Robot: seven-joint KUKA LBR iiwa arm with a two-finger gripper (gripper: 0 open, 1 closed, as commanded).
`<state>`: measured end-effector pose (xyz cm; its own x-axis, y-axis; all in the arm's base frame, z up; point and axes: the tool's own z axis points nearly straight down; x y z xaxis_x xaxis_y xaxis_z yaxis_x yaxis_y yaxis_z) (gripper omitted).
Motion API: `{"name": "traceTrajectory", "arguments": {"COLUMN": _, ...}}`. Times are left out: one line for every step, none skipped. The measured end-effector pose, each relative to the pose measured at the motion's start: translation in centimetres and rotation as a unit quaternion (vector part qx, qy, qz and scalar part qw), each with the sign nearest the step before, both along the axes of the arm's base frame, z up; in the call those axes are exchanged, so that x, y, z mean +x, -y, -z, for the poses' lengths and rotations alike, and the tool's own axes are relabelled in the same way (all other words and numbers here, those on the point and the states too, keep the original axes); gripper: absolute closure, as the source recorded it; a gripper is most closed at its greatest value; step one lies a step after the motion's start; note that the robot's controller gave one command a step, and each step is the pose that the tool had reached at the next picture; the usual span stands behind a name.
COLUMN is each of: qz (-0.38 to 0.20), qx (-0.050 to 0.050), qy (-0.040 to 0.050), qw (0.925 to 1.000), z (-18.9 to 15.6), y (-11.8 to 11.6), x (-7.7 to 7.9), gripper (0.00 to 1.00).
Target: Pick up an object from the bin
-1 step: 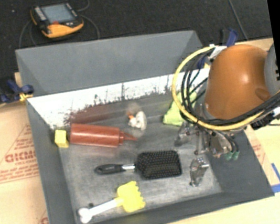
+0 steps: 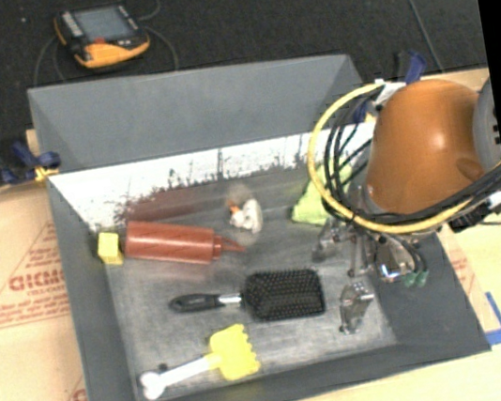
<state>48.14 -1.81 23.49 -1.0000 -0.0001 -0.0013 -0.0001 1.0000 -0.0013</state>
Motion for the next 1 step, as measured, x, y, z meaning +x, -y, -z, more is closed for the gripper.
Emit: {"name": "traceTrajectory", "arguments": {"qz": -0.016, "qx": 0.001, "qy": 0.0009, "qw": 0.9999, "z": 11.8, "y": -4.7, "x": 5.15, "gripper": 1.0}}
